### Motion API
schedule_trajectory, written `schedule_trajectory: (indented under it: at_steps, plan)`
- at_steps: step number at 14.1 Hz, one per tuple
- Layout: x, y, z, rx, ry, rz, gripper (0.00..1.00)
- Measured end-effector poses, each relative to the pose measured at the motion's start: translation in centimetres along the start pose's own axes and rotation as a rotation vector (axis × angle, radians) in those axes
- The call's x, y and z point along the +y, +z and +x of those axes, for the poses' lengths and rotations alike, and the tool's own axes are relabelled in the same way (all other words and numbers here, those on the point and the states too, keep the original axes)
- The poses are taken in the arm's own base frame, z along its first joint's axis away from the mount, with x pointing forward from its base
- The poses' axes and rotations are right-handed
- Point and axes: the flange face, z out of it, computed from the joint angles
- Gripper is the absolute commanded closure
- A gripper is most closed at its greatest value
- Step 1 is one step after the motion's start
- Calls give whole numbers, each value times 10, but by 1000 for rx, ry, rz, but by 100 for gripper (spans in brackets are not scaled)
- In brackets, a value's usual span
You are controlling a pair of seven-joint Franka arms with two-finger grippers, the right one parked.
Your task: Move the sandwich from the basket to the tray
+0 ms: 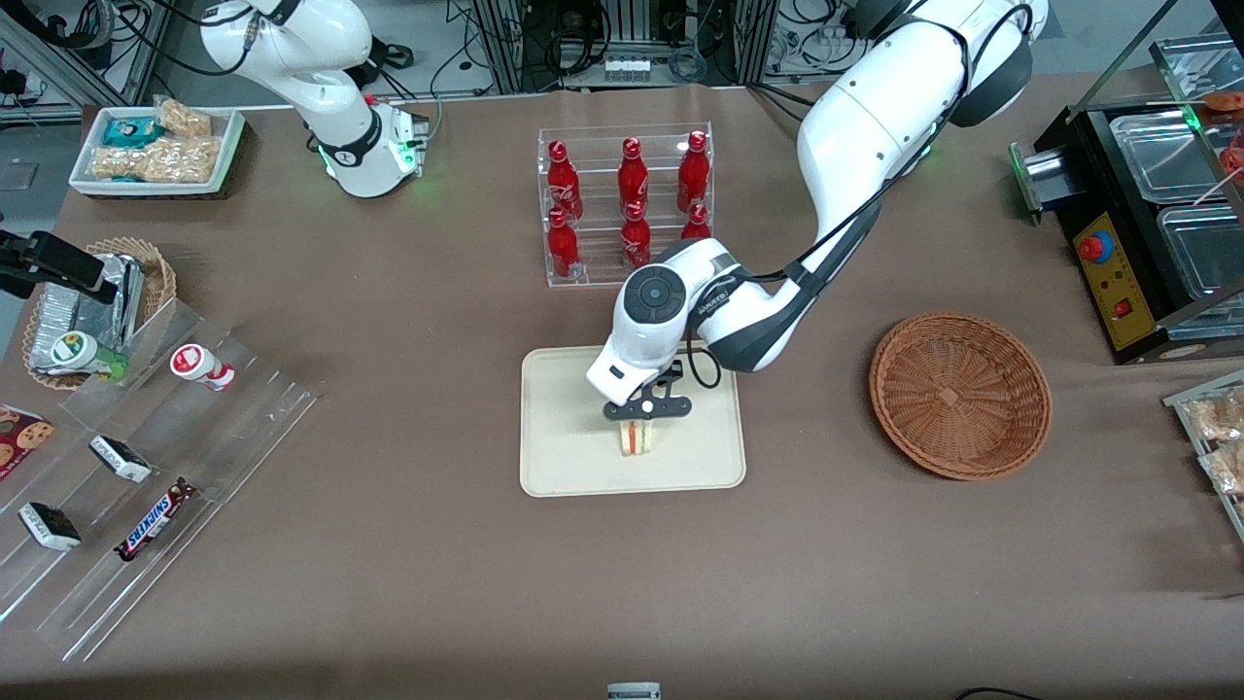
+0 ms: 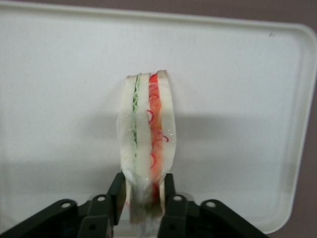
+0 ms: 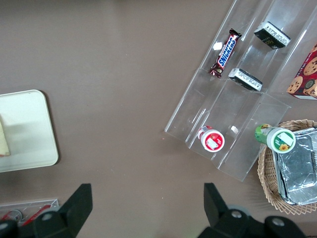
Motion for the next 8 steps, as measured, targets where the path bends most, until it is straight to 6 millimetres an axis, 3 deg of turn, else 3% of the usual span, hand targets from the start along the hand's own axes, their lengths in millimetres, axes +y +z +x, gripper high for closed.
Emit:
schedule_trajectory:
  at_steps: [3, 6, 8]
  plan:
    - [1, -75, 0, 42, 2, 42, 0]
    - [-7, -149, -14, 67, -16, 85, 0]
    - [-30, -181, -8, 31, -91, 91, 0]
